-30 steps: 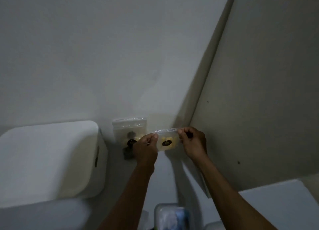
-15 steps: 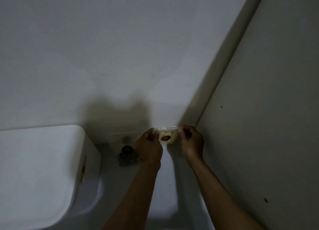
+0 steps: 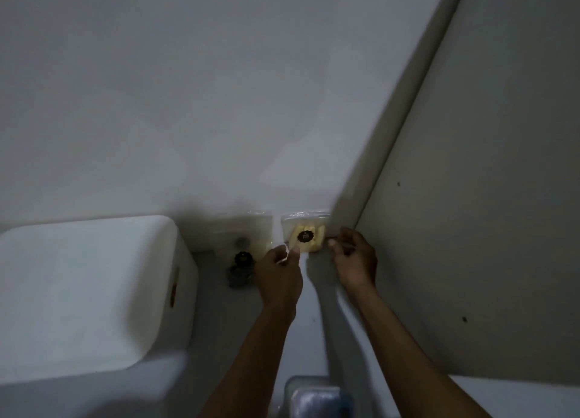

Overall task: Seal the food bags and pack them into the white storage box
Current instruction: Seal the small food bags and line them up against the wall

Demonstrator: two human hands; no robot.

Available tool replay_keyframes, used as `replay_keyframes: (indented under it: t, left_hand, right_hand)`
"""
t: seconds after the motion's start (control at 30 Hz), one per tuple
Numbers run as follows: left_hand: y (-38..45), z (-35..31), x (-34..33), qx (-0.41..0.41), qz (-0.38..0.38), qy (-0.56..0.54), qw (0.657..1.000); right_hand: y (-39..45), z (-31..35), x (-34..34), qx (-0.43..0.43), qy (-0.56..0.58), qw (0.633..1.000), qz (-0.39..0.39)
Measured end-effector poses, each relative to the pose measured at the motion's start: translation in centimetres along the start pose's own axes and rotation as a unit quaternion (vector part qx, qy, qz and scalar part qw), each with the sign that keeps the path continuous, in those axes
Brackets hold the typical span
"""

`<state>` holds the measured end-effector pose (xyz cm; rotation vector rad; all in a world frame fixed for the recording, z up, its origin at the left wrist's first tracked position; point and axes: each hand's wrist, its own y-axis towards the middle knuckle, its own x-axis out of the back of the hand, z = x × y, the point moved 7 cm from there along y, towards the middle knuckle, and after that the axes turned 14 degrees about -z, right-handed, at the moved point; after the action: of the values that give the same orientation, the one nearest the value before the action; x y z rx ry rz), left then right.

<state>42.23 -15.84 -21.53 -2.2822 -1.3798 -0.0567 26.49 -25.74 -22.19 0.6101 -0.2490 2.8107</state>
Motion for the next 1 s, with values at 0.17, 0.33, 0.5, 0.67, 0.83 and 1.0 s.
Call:
replay_keyframes:
  t: [0.17, 0.33, 0.5, 0.67, 0.83, 1.0]
  left_hand:
    - [-3.0, -0.6, 6.6, -0.091, 0.033, 0.031, 0.995]
    - [-5.0, 0.6, 16.6, -0.159, 0.032, 0.072, 0.984]
    - [-5.1, 6.2, 26.0, -0.122, -0.031, 0.138, 0.982]
    - [-6.7, 13.8, 29.2, -0.058, 0.006, 0.247, 0.967]
    - [-7.9, 17.4, 26.9, -0.059, 0.091, 0.307, 0.946]
    - [-7.5, 17.8, 24.6, -0.100, 0.120, 0.340, 0.927]
  right_hand:
    - [-6.5, 1.9, 2.6, 0.026, 0.020, 0.999, 0.031]
    - [-15.7, 0.9, 3.9, 0.073, -0.004, 0.992, 0.107]
    - [-24.6, -3.2, 3.2, 0.107, -0.100, 0.973, 0.176]
    - [-29.5, -6.5, 2.1, 0.085, -0.224, 0.948, 0.208]
    - [-30.3, -7.0, 1.2, 0.072, -0.296, 0.924, 0.230]
    - [-29.9, -7.9, 0.6, 0.053, -0.294, 0.927, 0.228]
